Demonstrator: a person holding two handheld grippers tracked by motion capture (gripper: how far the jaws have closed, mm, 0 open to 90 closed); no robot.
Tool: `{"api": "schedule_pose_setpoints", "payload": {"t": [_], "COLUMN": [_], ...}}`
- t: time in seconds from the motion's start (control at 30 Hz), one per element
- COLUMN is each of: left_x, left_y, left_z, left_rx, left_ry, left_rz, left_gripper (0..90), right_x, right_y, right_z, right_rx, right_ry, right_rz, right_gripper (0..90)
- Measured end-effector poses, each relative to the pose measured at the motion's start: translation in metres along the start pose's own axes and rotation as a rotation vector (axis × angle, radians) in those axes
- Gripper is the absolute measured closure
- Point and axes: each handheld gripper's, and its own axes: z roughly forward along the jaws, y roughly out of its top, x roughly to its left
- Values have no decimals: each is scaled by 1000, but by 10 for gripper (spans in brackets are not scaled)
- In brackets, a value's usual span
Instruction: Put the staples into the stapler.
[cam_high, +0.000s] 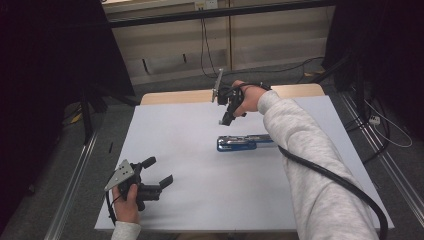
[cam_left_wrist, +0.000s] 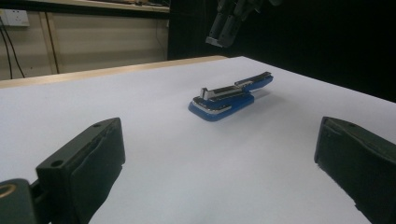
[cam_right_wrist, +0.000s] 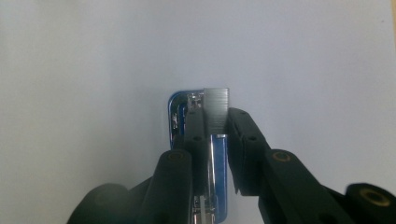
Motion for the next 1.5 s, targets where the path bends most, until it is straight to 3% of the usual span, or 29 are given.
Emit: {"api": "schedule_pose_setpoints", "payload": {"t": [0.8, 1.5], "left_x": [1, 0], "left_y": [1, 1], "left_z": [0, 0], "left_rx": [-9, -9], "left_ry": [-1, -2], "left_rz": [2, -1], "left_gripper": [18, 18], "right_x": [1, 4], "right_y": [-5, -10], "right_z": [8, 28], "right_rx": [12, 15], "right_ry": [11, 20], "right_rz": [5, 7], "right_gripper": [795, 795]}}
